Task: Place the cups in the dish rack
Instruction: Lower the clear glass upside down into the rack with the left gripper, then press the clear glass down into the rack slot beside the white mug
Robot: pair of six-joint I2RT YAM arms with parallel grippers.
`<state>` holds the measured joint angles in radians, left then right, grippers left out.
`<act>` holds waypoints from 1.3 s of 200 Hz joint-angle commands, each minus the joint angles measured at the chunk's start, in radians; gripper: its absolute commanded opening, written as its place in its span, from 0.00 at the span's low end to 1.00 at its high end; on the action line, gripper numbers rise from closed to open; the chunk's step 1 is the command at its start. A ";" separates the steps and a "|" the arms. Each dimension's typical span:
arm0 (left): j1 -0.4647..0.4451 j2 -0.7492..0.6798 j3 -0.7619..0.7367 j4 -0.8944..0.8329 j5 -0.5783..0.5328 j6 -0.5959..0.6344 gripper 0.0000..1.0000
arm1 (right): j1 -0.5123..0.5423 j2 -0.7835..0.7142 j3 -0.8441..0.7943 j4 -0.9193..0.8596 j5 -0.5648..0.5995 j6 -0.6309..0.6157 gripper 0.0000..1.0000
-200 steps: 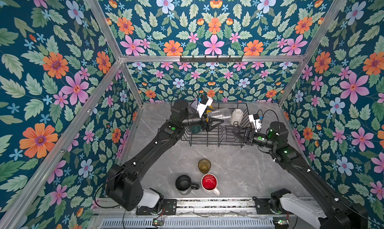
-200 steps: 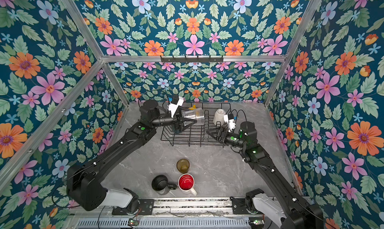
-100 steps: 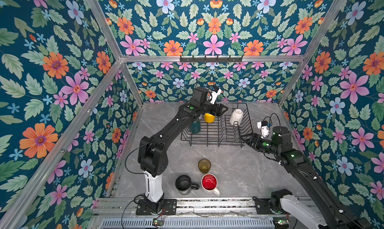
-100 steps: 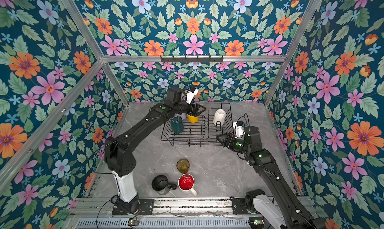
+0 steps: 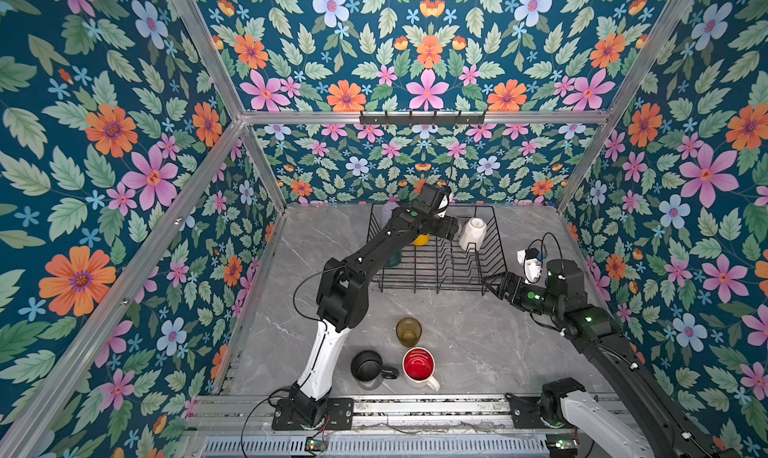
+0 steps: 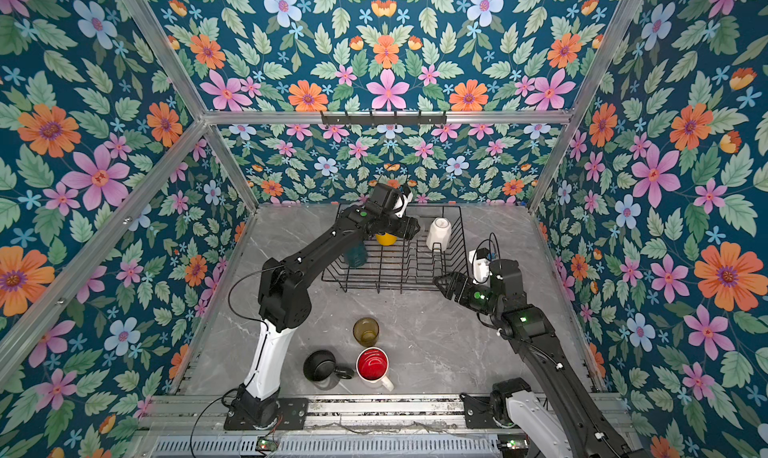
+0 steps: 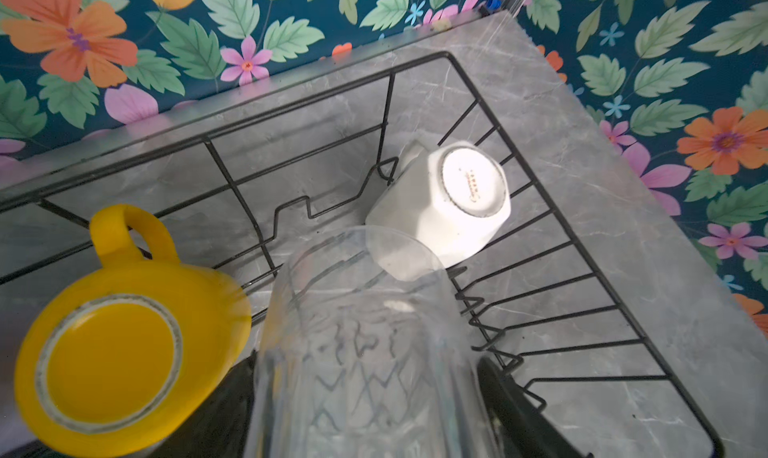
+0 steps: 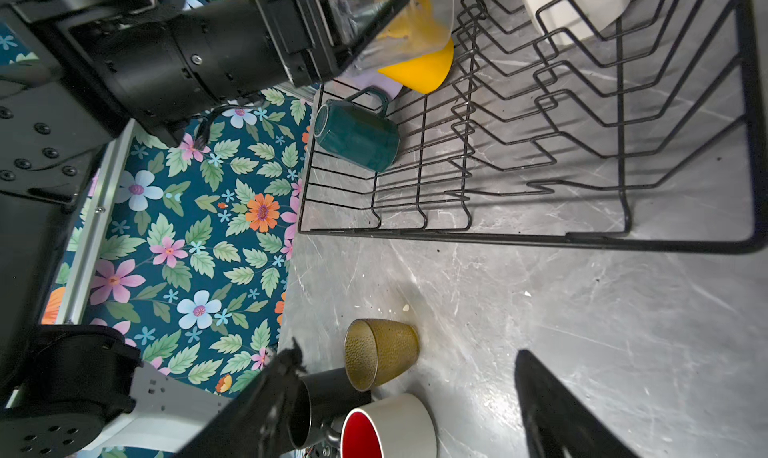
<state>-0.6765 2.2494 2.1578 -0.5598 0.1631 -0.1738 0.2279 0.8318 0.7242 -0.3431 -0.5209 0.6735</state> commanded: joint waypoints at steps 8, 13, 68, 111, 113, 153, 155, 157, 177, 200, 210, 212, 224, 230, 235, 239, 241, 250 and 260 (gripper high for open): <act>-0.011 0.022 0.025 -0.034 -0.079 0.029 0.00 | 0.001 -0.016 0.004 -0.012 0.027 -0.031 0.88; -0.014 0.025 0.026 -0.034 -0.086 0.030 0.00 | 0.001 -0.017 0.004 -0.012 0.027 -0.032 0.89; -0.023 0.072 0.060 -0.038 -0.098 0.033 0.00 | 0.001 -0.028 0.009 -0.023 0.027 -0.037 0.89; -0.025 0.103 0.066 -0.040 -0.106 0.042 0.00 | 0.001 -0.037 0.002 -0.025 0.025 -0.034 0.89; -0.026 0.105 0.067 -0.040 -0.106 0.042 0.00 | 0.001 -0.037 0.002 -0.025 0.025 -0.033 0.89; -0.032 0.136 0.073 -0.025 -0.123 0.046 0.01 | 0.001 -0.037 -0.004 -0.015 0.015 -0.026 0.89; -0.033 0.137 0.073 -0.024 -0.123 0.045 0.02 | 0.001 -0.037 -0.005 -0.014 0.014 -0.026 0.89; -0.033 0.138 0.071 -0.022 -0.124 0.046 0.02 | 0.001 -0.037 -0.005 -0.014 0.013 -0.026 0.89; -0.037 0.145 0.070 -0.014 -0.138 0.049 0.09 | 0.001 -0.038 -0.009 -0.011 0.013 -0.023 0.89; -0.040 0.155 0.070 -0.008 -0.145 0.055 0.28 | 0.001 -0.040 -0.017 -0.005 0.010 -0.019 0.89; -0.041 0.159 0.070 -0.006 -0.144 0.057 0.37 | 0.001 -0.039 -0.020 -0.003 0.009 -0.018 0.89; -0.041 0.160 0.070 -0.006 -0.143 0.057 0.40 | 0.001 -0.040 -0.020 -0.002 0.009 -0.018 0.89; -0.041 0.164 0.070 -0.005 -0.147 0.057 0.59 | 0.001 -0.042 -0.022 -0.002 0.007 -0.016 0.89; -0.041 0.165 0.070 -0.004 -0.149 0.058 0.66 | 0.001 -0.042 -0.022 -0.002 0.008 -0.016 0.89; -0.041 0.166 0.070 -0.003 -0.150 0.057 0.70 | 0.001 -0.043 -0.022 -0.002 0.008 -0.016 0.89; -0.041 0.167 0.070 -0.003 -0.152 0.057 0.73 | 0.001 -0.043 -0.022 -0.001 0.008 -0.015 0.89; -0.041 0.167 0.070 -0.003 -0.152 0.057 0.74 | 0.001 -0.043 -0.022 0.000 0.008 -0.016 0.89; -0.042 0.167 0.069 -0.002 -0.151 0.059 0.78 | 0.001 -0.044 -0.022 -0.002 0.008 -0.016 0.89; -0.043 0.167 0.068 0.001 -0.151 0.060 0.81 | 0.001 -0.045 -0.023 0.000 0.010 -0.016 0.89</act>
<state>-0.7181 2.4058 2.2261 -0.5819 0.0204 -0.1268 0.2279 0.7906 0.7029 -0.3679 -0.5072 0.6556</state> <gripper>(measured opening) 0.785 0.893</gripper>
